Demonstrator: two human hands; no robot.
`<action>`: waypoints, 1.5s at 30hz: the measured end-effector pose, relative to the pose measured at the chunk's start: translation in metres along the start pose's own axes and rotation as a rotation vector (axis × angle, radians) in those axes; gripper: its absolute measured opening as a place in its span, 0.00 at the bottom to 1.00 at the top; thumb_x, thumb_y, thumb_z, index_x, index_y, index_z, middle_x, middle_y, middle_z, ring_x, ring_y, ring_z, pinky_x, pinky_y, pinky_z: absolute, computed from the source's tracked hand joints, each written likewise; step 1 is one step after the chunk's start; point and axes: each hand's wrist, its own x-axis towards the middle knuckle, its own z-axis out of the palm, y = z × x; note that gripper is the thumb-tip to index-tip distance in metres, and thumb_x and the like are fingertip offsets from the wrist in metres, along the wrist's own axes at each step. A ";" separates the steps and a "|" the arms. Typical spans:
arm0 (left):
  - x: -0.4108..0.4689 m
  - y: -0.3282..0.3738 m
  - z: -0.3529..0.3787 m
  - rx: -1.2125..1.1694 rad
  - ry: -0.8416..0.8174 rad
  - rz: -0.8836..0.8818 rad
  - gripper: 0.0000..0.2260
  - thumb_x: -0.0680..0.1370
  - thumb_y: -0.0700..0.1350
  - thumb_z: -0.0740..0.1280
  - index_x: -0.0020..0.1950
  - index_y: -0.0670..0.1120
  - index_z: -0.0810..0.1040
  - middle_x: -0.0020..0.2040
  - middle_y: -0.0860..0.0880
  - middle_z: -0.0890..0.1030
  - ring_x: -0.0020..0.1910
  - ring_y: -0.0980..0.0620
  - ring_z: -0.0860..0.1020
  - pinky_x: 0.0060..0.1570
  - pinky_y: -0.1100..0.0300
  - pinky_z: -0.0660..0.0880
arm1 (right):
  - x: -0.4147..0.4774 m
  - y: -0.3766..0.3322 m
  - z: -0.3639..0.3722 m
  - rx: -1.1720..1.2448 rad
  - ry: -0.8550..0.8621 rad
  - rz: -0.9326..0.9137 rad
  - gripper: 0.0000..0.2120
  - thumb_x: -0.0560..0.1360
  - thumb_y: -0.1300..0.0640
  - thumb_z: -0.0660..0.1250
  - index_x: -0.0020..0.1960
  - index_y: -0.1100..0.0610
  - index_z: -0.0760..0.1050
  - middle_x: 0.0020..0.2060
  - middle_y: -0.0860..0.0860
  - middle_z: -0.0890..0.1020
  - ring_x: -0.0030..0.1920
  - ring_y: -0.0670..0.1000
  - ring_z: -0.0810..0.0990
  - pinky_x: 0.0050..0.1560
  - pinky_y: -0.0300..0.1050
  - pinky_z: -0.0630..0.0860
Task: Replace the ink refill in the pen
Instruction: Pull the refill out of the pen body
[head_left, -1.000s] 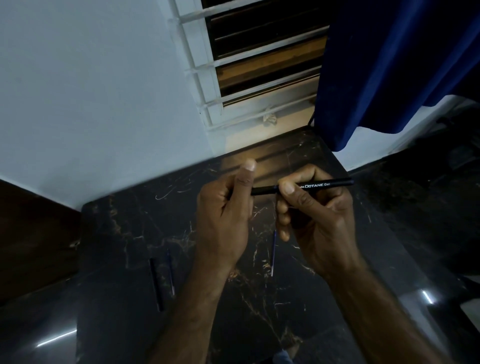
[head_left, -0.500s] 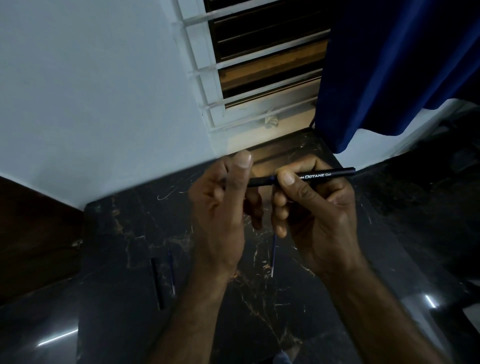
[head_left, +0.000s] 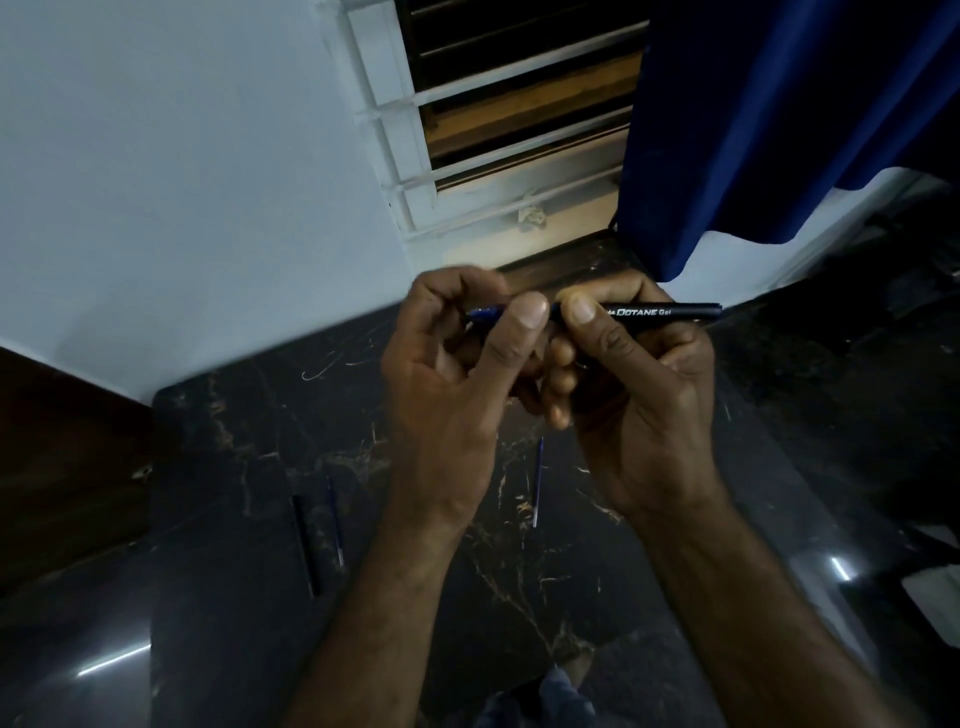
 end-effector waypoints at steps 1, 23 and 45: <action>-0.001 0.000 -0.001 -0.034 -0.014 0.000 0.09 0.81 0.41 0.71 0.57 0.38 0.77 0.41 0.41 0.82 0.35 0.45 0.82 0.33 0.53 0.79 | 0.000 0.000 -0.001 0.000 0.004 -0.004 0.04 0.79 0.64 0.66 0.52 0.65 0.75 0.33 0.56 0.76 0.29 0.50 0.76 0.25 0.42 0.73; -0.008 -0.014 -0.014 -0.252 0.033 -0.171 0.12 0.75 0.35 0.76 0.57 0.41 0.80 0.50 0.46 0.85 0.49 0.45 0.83 0.44 0.53 0.82 | -0.012 0.021 -0.008 0.020 0.139 0.002 0.02 0.79 0.65 0.68 0.51 0.64 0.76 0.37 0.56 0.83 0.35 0.52 0.82 0.35 0.44 0.81; -0.001 -0.026 -0.031 -0.563 0.419 -0.368 0.11 0.74 0.49 0.74 0.54 0.47 0.83 0.44 0.50 0.86 0.42 0.59 0.84 0.41 0.65 0.82 | -0.006 0.026 -0.020 -0.077 0.131 -0.049 0.03 0.78 0.69 0.67 0.48 0.64 0.76 0.38 0.57 0.84 0.36 0.53 0.83 0.35 0.45 0.80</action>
